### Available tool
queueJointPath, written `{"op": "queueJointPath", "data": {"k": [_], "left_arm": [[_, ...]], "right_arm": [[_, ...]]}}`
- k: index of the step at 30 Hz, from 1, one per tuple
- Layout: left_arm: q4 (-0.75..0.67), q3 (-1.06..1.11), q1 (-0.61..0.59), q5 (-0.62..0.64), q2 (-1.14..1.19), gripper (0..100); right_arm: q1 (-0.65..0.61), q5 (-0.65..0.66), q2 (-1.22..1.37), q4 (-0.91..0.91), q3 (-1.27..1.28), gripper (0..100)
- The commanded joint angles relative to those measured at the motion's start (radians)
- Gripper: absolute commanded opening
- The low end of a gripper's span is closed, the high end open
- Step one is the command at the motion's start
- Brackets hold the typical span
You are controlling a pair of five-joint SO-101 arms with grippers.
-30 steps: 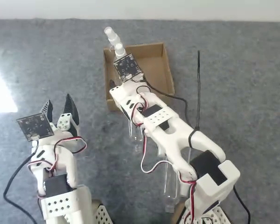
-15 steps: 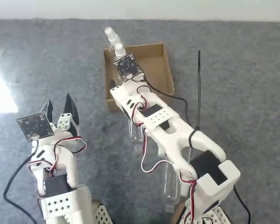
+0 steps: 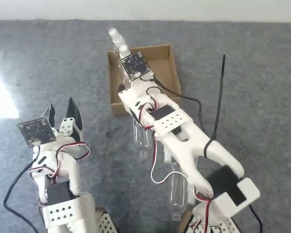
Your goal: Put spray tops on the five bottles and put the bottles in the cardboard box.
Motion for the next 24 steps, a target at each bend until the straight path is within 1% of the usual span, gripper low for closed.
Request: {"op": "queueJointPath", "data": {"k": [1,15,24], "left_arm": [[-0.031,-0.013,-0.006,-0.011,0.006,18],[-0.031,-0.013,-0.006,-0.011,0.006,18],[-0.031,-0.013,-0.006,-0.011,0.006,18]], "right_arm": [[0.012,-0.006,-0.11,0.064,-0.028,29.8],[0.012,-0.006,-0.349,0.341,-0.031,29.7],[0.008,-0.017,-0.449,0.453,-0.034,29.6]]}}
